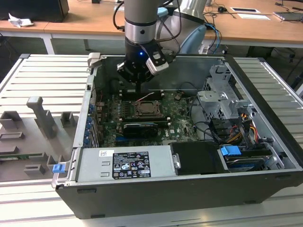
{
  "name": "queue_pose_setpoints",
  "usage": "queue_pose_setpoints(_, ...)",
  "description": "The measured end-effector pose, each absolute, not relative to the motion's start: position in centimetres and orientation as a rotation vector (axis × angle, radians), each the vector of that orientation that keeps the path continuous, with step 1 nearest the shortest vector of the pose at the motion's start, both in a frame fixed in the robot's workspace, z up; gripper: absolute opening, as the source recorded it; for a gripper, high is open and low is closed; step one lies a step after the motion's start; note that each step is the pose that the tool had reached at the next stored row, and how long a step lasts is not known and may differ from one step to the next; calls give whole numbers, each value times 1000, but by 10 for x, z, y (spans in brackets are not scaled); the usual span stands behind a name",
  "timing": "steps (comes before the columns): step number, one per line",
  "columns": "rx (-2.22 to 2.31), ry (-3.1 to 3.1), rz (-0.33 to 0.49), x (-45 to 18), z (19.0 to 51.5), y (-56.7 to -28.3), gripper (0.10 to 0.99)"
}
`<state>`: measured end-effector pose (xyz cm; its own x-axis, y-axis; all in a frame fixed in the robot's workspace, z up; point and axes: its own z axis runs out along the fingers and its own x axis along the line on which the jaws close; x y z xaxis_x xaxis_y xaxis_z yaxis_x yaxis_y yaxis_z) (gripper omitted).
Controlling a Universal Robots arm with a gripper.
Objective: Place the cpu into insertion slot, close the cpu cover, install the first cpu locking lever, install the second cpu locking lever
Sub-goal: 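Install the first cpu locking lever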
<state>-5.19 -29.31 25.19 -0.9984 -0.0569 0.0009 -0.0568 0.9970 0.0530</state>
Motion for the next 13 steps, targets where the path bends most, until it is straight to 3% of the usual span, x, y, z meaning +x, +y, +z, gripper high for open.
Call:
queue_pose_setpoints(2,87,-3137,-124,-47,249,-293,106)
queue_pose_setpoints(13,36,-3139,-126,-40,228,-293,106)
